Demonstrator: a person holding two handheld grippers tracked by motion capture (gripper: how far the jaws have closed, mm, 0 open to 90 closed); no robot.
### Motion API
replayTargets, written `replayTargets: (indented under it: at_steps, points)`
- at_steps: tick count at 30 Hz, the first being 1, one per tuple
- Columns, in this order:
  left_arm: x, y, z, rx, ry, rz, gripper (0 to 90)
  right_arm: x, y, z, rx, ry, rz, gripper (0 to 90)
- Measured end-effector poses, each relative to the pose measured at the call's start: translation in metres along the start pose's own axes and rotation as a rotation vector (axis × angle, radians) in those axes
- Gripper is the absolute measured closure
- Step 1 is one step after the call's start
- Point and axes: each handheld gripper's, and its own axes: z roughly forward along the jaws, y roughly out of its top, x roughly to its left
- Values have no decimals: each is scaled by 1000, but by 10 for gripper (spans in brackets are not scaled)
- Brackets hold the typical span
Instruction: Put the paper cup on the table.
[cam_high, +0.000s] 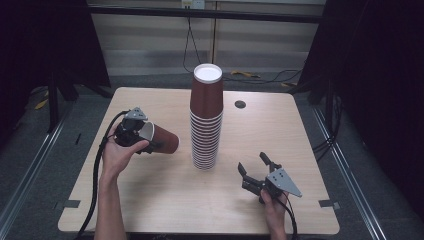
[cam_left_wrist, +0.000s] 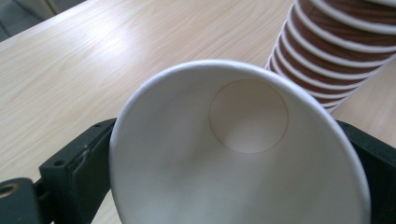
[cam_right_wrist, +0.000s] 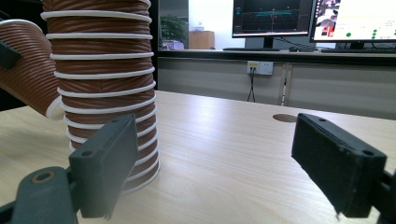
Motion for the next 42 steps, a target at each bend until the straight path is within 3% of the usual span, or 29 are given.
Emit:
replayTargets:
  at_steps: [8,11,28,38,41,42]
  points:
    - [2,9,1,61,18,12,36,0,0,0,-1,0,0,138]
    - [3,13,3,94,56,18,35,0,0,0,-2,-10,-1,137]
    - [19,25,13,264,35,60,30,1,0,0,-3,-11,0,137]
    - [19,29,23,323,45,74,24,1,0,0,-3,-10,-1,137]
    - [18,31,27,360,35,102,23,1,0,0,-3,-10,-1,137]
    - [17,31,29,354,40,90,22,0,0,0,-3,-10,-1,137]
